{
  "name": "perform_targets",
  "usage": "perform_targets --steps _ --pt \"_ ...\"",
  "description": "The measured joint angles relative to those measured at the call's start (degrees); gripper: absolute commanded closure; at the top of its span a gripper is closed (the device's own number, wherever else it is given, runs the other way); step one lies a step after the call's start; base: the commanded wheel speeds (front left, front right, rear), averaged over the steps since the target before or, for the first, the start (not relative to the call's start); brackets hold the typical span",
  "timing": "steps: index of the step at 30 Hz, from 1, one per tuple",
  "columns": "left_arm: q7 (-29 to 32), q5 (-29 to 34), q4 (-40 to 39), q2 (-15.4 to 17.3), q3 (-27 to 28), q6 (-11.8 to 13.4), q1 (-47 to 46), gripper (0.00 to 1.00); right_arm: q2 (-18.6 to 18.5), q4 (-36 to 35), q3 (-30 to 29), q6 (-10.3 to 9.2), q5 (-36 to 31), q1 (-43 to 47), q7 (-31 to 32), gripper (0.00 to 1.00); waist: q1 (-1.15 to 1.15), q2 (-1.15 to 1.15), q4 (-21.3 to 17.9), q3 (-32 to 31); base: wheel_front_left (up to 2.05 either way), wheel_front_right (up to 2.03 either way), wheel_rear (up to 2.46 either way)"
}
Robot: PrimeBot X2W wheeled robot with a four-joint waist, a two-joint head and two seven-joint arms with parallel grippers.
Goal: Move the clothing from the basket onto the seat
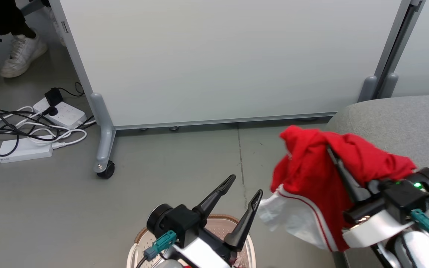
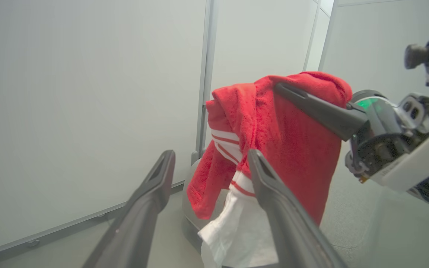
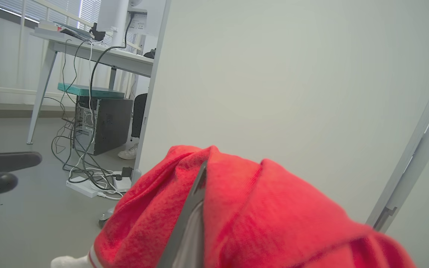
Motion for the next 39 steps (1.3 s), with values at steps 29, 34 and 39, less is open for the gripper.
perform_targets --steps 29,34,39 --pt "0.0 7.2 3.2 0.0 4.3 -4.0 11.0 0.0 6.2 2.3 -19.2 -0.01 -4.8 13.8 0.0 1.0 0.0 0.0 0.5 0.2 0.0 0.0 0.0" --pt "0.0 7.1 3.4 0.0 4.4 -4.2 11.0 0.0 6.9 2.7 -18.7 -0.01 -4.7 14.6 0.0 1.0 0.0 0.0 0.7 0.1 0.0 0.0 0.0" --pt "0.0 7.1 3.5 0.0 4.8 -4.2 11.0 0.0 7.0 2.9 -18.6 -0.01 -4.4 14.6 0.0 1.0 0.0 0.0 0.7 0.0 0.0 0.0 0.0"
